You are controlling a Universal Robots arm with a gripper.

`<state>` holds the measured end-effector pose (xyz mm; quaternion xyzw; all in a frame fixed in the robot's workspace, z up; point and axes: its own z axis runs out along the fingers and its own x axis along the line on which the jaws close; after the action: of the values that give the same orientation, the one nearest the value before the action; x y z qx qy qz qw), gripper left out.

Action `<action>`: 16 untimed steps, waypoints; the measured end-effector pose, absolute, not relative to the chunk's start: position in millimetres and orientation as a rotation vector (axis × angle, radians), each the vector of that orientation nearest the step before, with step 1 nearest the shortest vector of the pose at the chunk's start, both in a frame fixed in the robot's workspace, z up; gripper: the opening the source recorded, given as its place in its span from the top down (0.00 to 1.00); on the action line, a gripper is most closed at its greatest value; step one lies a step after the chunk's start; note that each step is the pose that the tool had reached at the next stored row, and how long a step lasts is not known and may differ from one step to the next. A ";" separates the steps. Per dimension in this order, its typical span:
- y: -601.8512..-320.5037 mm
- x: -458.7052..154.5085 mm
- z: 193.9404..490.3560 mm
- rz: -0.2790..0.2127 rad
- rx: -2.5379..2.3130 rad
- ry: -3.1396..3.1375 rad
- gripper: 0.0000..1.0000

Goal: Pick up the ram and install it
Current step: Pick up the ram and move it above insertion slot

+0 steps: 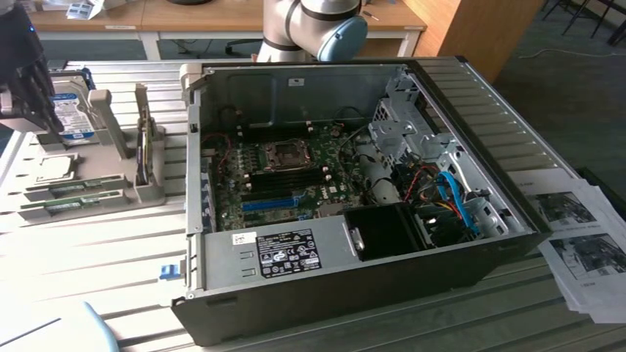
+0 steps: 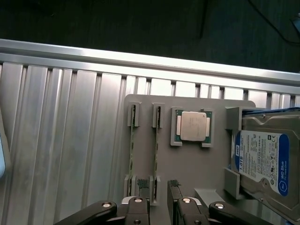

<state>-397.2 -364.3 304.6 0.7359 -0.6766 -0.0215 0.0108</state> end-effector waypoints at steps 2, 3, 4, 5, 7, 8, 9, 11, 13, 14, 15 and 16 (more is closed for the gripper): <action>-364.3 -397.2 301.8 -0.067 2.296 -2.111 0.71; -364.3 -397.2 300.4 -0.067 2.296 -2.111 0.71; -364.3 -397.2 299.1 -0.067 2.296 -2.111 0.71; -364.3 -397.2 297.6 -0.067 2.296 -2.111 0.71; -364.3 -397.2 294.8 -0.067 2.296 -2.111 0.71; -364.3 -397.2 293.4 -0.067 2.296 -2.111 0.71; -364.3 -397.2 292.0 -0.067 2.296 -2.111 0.71; -364.3 -397.2 289.3 -0.067 2.296 -2.111 0.71; -364.3 -397.2 286.7 -0.067 2.296 -2.111 0.71; -364.3 -397.2 285.4 -0.067 2.296 -2.111 0.71; -364.3 -397.2 284.1 -0.067 2.296 -2.111 0.71; -364.3 -397.2 282.9 -0.067 2.296 -2.111 0.71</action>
<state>-397.2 -364.3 282.9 0.7359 -0.6766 -0.0215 0.0108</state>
